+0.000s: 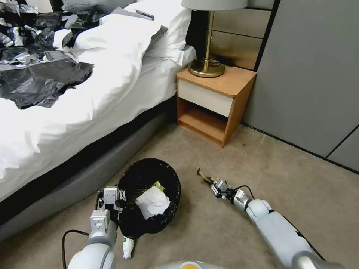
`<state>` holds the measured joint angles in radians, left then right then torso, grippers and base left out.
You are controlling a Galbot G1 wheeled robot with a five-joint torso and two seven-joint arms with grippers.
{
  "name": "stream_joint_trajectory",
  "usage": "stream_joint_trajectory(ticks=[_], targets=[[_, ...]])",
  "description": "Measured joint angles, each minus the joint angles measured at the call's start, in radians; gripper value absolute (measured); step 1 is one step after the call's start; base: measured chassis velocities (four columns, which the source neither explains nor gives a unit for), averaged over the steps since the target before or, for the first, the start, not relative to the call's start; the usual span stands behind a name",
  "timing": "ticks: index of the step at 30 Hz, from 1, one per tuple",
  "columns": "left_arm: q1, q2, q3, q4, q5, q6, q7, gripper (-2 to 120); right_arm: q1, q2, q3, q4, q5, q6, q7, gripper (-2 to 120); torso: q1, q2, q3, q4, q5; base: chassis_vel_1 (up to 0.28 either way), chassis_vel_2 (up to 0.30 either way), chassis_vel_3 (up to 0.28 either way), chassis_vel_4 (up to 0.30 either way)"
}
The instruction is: Pick up the trash bin, then pick up the garbage from the floor and place it into the trash bin.
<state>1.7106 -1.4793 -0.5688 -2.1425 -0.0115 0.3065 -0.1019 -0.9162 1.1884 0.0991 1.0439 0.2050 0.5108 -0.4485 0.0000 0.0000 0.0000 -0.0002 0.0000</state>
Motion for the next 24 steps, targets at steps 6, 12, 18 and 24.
stream_joint_trajectory(ticks=[6, 12, 18, 24], targets=[[0.001, 0.000, 0.009, 0.007, 0.003, 0.000, 0.001, 1, -0.103, -0.033, 0.019, 0.419, 0.146, -0.089, 0.074, 0, 0.000, 0.000, 0.000, 0.0003, -0.0002, 0.000, 0.000, 0.000, 0.000], [0.001, 0.003, 0.019, 0.008, 0.007, 0.000, 0.002, 1, -0.200, -0.010, -0.077, 0.767, 0.189, -0.123, 0.168, 0, 0.000, 0.000, 0.000, 0.0002, -0.0003, 0.000, 0.000, 0.000, 0.000], [0.006, 0.005, 0.026, 0.005, 0.012, 0.000, 0.002, 1, -0.240, -0.032, -0.237, 0.837, 0.148, -0.123, 0.205, 0, 0.000, 0.000, 0.000, 0.0000, -0.0002, 0.000, 0.000, 0.000, 0.000], [0.008, 0.002, 0.033, -0.002, 0.018, -0.001, 0.002, 1, -0.197, -0.027, -0.356, 0.758, 0.101, -0.123, 0.224, 0, 0.000, 0.000, 0.000, 0.0001, -0.0003, 0.000, 0.000, 0.000, 0.000]])
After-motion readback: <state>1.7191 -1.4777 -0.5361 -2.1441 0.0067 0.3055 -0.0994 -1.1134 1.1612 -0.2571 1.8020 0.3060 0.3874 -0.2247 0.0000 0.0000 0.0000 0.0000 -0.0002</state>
